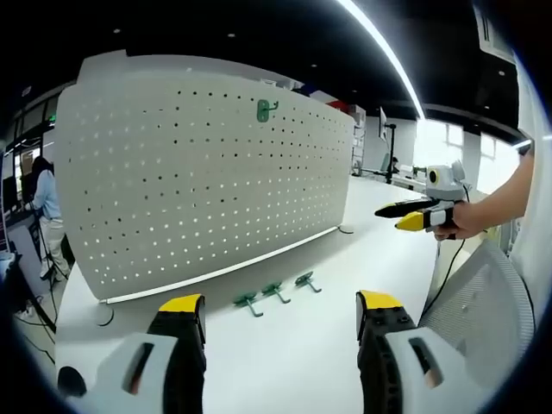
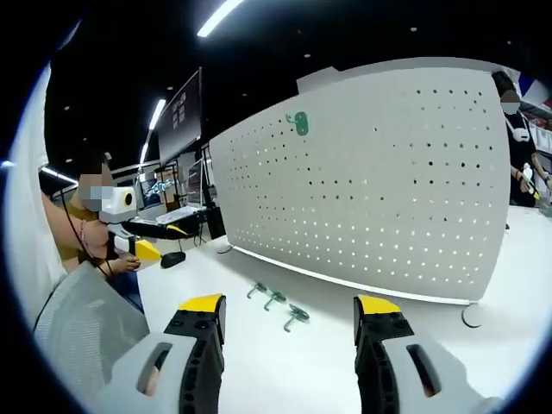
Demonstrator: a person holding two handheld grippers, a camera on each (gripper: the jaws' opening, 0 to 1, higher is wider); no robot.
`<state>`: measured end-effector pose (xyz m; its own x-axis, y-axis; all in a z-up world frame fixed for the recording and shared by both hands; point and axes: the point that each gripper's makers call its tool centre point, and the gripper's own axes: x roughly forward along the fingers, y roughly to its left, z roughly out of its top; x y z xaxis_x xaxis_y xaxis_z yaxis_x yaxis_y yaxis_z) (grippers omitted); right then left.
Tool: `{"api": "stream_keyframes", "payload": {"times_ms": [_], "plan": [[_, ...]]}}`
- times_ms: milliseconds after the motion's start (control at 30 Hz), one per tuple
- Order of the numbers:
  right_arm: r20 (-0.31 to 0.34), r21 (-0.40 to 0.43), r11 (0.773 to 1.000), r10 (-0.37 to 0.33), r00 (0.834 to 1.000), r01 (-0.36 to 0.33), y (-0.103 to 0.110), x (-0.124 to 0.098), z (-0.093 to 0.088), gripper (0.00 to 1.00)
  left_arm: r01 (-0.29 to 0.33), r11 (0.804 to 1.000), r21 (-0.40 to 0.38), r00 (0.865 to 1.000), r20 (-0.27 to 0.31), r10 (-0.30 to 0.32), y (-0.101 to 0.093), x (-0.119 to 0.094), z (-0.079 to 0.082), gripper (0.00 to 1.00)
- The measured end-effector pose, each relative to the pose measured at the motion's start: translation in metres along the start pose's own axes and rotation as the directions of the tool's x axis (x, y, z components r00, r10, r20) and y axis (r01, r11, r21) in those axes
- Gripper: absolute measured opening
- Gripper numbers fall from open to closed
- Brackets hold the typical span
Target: Insert the hook assembly into the mounting plate slot until the hook locks in place.
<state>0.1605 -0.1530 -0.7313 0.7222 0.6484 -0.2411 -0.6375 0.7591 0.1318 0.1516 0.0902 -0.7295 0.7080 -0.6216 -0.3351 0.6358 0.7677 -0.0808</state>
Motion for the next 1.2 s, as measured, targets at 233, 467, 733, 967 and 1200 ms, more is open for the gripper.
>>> {"api": "stream_keyframes", "payload": {"times_ms": [233,467,733,967,1200], "plan": [[-0.044,0.033,0.999,-0.004,0.999,0.005,-0.002,-0.003,-0.013,0.58,0.009,1.0,-0.007,1.0,-0.012,-0.009,-0.001,0.002,-0.003,0.73],[-0.093,0.033,0.999,-0.008,0.996,0.011,-0.003,-0.006,-0.024,0.58,0.022,1.0,-0.008,0.999,-0.033,-0.023,-0.003,0.003,-0.01,0.73],[-0.126,0.05,0.999,-0.001,0.992,0.008,-0.001,-0.008,-0.034,0.59,0.032,0.999,-0.022,0.998,-0.048,-0.033,-0.005,0.004,-0.018,0.73],[-0.155,0.066,0.998,0.015,0.988,-0.005,0.003,-0.007,-0.041,0.6,0.027,0.999,-0.034,0.998,-0.053,-0.029,-0.004,0.002,-0.022,0.72],[-0.171,0.076,0.997,0.018,0.985,-0.005,0.003,-0.009,-0.046,0.6,0.026,0.999,-0.04,0.998,-0.064,-0.029,-0.007,0.002,-0.026,0.72]]}}
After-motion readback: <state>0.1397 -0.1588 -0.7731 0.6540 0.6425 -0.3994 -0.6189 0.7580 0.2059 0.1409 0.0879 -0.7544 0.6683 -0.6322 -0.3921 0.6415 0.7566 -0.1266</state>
